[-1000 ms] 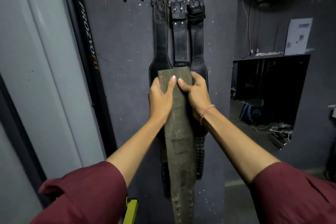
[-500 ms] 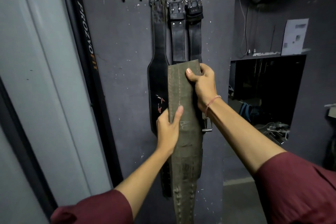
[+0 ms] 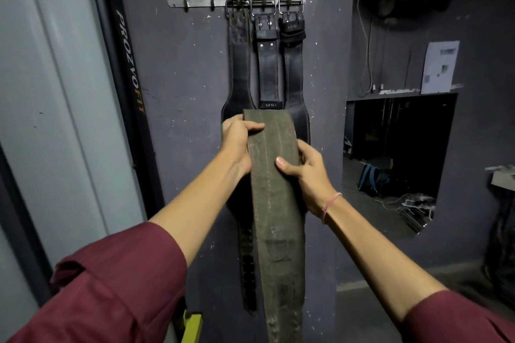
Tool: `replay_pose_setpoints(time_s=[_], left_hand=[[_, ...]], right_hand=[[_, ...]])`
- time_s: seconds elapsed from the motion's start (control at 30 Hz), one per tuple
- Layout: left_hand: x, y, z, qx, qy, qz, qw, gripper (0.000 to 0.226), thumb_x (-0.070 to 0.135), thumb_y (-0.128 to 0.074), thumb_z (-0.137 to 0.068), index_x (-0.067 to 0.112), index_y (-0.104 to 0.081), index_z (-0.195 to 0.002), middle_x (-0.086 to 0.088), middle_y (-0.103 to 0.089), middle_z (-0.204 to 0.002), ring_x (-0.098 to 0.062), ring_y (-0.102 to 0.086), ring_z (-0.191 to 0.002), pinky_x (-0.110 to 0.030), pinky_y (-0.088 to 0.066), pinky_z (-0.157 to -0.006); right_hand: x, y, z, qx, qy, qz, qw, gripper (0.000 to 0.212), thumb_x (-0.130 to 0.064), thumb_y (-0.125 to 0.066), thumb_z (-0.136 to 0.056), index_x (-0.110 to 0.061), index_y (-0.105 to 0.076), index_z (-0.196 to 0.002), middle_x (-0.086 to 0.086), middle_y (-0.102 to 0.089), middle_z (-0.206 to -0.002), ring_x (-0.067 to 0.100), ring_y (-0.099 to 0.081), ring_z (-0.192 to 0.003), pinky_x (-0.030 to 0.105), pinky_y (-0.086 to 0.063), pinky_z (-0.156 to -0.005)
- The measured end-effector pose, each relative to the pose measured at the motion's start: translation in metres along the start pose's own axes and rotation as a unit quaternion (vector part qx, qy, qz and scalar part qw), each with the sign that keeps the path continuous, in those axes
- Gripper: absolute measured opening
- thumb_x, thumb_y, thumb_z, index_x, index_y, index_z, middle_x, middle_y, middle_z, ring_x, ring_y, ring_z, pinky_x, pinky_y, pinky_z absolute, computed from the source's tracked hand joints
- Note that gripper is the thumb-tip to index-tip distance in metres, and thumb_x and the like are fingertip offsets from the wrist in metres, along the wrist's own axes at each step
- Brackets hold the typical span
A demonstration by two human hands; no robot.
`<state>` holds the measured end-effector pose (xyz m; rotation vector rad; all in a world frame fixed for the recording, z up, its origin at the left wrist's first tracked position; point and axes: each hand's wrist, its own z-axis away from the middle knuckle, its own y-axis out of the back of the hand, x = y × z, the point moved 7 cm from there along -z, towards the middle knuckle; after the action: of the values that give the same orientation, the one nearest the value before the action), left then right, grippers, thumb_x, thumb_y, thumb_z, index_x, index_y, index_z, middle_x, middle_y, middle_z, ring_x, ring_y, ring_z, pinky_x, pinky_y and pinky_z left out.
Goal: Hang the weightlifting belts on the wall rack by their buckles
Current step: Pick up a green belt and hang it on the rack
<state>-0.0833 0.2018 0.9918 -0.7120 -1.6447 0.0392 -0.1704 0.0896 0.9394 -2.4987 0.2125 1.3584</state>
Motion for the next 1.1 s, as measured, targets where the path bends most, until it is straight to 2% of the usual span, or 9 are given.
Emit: replay_pose_setpoints(time_s=[0.27,0.43,0.63,0.7,0.77,0.83,0.9,1.0,1.1], left_hand=[[0.006,0.012,0.001,0.025,-0.044,0.01,0.999,0.034,-0.005,-0.055,-0.089,0.0,-0.058,-0.122,-0.019,-0.07,-0.101,-0.031,-0.069,-0.086,-0.05,-0.061,-0.072],[0.003,0.011,0.002,0.004,-0.087,-0.014,0.996,0.027,-0.003,-0.052,-0.095,0.008,-0.053,-0.12,-0.009,-0.067,-0.095,-0.02,-0.067,-0.078,-0.037,-0.061,-0.065],[-0.021,0.012,0.015,-0.038,-0.092,-0.04,0.994,0.038,-0.01,-0.051,-0.09,0.006,-0.049,-0.124,-0.016,-0.069,-0.111,-0.024,-0.068,-0.089,-0.039,-0.06,-0.074],[-0.027,0.02,0.005,-0.023,-0.048,-0.02,0.998,0.036,0.007,-0.059,-0.089,0.002,-0.053,-0.124,-0.02,-0.068,-0.111,-0.028,-0.069,-0.09,-0.043,-0.059,-0.077],[-0.031,0.02,0.0,-0.024,0.046,-0.023,0.998,0.063,0.047,-0.068,-0.083,0.004,-0.058,-0.128,-0.022,-0.068,-0.119,-0.034,-0.07,-0.102,-0.052,-0.056,-0.09],[-0.032,0.023,-0.004,-0.021,0.114,-0.051,0.992,0.076,0.071,-0.054,-0.084,0.007,-0.067,-0.122,-0.02,-0.072,-0.113,-0.034,-0.071,-0.099,-0.052,-0.055,-0.092],[-0.031,0.027,-0.003,-0.02,0.149,-0.048,0.987,0.071,0.066,-0.043,-0.093,0.003,-0.07,-0.113,-0.019,-0.074,-0.107,-0.032,-0.071,-0.092,-0.046,-0.055,-0.089],[-0.032,0.028,-0.005,-0.016,0.125,-0.025,0.992,0.044,0.032,-0.054,-0.097,0.001,-0.061,-0.128,-0.021,-0.068,-0.121,-0.032,-0.068,-0.098,-0.043,-0.057,-0.08],[-0.032,0.024,-0.008,-0.019,0.057,0.018,0.998,0.028,0.007,-0.057,-0.091,0.002,-0.056,-0.119,-0.02,-0.068,-0.106,-0.031,-0.067,-0.091,-0.044,-0.059,-0.075]], right_hand=[[0.114,0.018,0.073,-0.047,-0.143,0.035,0.988,0.031,0.01,-0.073,-0.079,0.009,-0.066,-0.108,0.018,-0.075,-0.104,0.024,-0.073,-0.091,0.03,-0.059,-0.076],[0.068,-0.001,0.028,-0.026,-0.069,0.015,0.997,0.028,-0.004,-0.063,-0.092,-0.003,-0.062,-0.12,0.009,-0.073,-0.113,0.024,-0.07,-0.104,0.035,-0.058,-0.087],[-0.008,-0.016,-0.032,0.054,-0.033,-0.025,0.998,0.031,-0.009,-0.064,-0.093,0.002,-0.058,-0.122,0.025,-0.068,-0.117,0.04,-0.066,-0.109,0.05,-0.057,-0.09],[-0.012,-0.02,-0.033,0.06,-0.029,-0.011,0.998,0.03,-0.002,-0.066,-0.089,0.003,-0.059,-0.118,0.025,-0.068,-0.113,0.04,-0.067,-0.106,0.051,-0.058,-0.088],[-0.009,-0.024,-0.025,0.057,-0.014,-0.005,0.998,0.03,0.003,-0.065,-0.088,0.003,-0.058,-0.117,0.019,-0.07,-0.107,0.029,-0.071,-0.097,0.044,-0.06,-0.084],[-0.006,-0.027,-0.016,0.047,0.001,-0.006,0.999,0.033,0.006,-0.065,-0.087,0.003,-0.054,-0.118,0.01,-0.07,-0.099,0.02,-0.07,-0.09,0.04,-0.061,-0.081],[-0.002,-0.027,-0.01,0.026,0.004,-0.008,1.0,0.037,0.009,-0.065,-0.086,0.0,-0.051,-0.119,0.004,-0.071,-0.096,0.016,-0.07,-0.087,0.038,-0.062,-0.078],[0.0,-0.019,-0.007,0.014,-0.002,0.008,1.0,0.037,0.011,-0.064,-0.085,-0.001,-0.052,-0.117,0.004,-0.071,-0.093,0.015,-0.07,-0.083,0.035,-0.061,-0.071],[0.002,-0.01,-0.013,0.032,-0.03,0.02,0.999,0.03,-0.009,-0.068,-0.089,0.002,-0.053,-0.112,0.01,-0.069,-0.096,0.022,-0.068,-0.086,0.042,-0.06,-0.078]])
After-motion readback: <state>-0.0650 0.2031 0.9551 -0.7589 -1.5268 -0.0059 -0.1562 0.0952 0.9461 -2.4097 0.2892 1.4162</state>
